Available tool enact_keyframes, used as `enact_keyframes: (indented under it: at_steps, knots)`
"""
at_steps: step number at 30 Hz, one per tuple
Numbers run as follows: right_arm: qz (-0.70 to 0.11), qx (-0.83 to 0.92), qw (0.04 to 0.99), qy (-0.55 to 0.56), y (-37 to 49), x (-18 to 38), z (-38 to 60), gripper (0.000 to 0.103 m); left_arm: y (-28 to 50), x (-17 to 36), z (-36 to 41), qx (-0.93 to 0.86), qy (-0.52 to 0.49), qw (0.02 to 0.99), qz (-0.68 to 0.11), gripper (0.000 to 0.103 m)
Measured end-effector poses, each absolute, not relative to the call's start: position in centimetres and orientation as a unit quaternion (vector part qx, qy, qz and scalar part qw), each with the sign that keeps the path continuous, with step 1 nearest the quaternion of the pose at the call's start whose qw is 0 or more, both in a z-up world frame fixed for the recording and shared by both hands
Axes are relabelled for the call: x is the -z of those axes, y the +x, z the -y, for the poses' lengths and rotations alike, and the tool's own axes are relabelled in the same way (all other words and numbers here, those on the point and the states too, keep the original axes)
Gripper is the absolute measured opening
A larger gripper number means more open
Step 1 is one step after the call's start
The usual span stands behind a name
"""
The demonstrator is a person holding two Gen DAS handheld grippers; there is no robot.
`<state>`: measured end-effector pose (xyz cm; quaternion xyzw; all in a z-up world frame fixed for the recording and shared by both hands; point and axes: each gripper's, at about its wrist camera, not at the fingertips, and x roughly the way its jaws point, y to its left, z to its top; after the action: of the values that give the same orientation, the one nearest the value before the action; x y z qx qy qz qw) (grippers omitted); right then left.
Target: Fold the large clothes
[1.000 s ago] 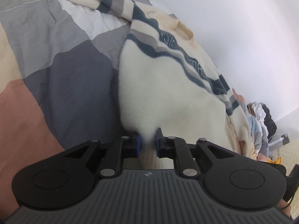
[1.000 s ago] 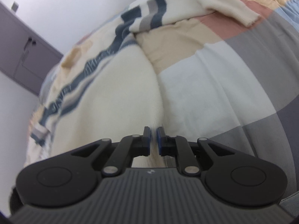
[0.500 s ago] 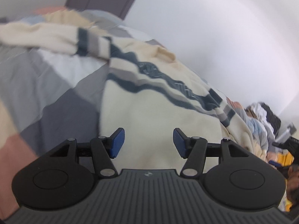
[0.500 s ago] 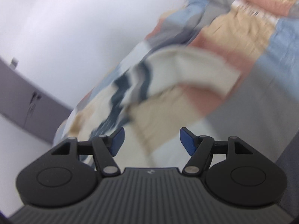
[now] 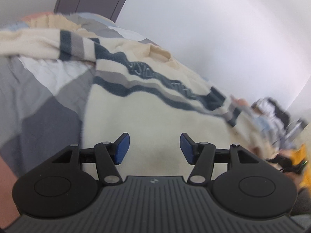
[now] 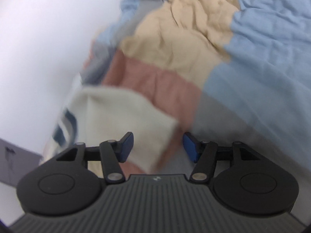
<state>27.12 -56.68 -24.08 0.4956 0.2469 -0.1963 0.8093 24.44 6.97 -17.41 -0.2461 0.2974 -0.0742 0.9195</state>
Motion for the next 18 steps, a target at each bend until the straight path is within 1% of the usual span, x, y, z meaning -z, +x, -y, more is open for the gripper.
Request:
enact_keyframes:
  at_steps: [2,4,6,7,9,12,18]
  knots:
    - [-0.213,0.175,0.815,0.509,27.6,24.9,57.4,0.059,25.0,17.7,-7.5,0.078,-0.274,0.912,-0.295,0.063]
    - [-0.208,0.148,0.819,0.514,28.7,25.5,58.1,0.047,25.5,17.8,-7.8,0.074,-0.287,0.910,-0.290,0.063]
    - [-0.220,0.132,0.822,0.509,29.7,25.3,58.6,0.016,26.1,17.9,-8.0,0.067,-0.293,0.909,-0.289,0.063]
    - [-0.226,0.130,0.823,0.504,30.1,25.1,58.7,0.013,26.3,17.9,-8.1,0.062,-0.296,0.908,-0.290,0.063]
    - [-0.220,0.137,0.831,0.492,30.2,24.0,59.0,0.012,26.6,17.9,-8.2,0.053,-0.299,0.908,-0.288,0.063]
    - [-0.199,0.143,0.847,0.471,30.1,20.5,60.0,0.010,26.7,17.7,-8.3,0.049,-0.302,0.908,-0.287,0.063]
    - [-0.165,0.121,0.884,0.421,29.6,8.7,61.2,0.009,26.3,18.3,-9.2,0.064,-0.315,0.893,-0.315,0.063]
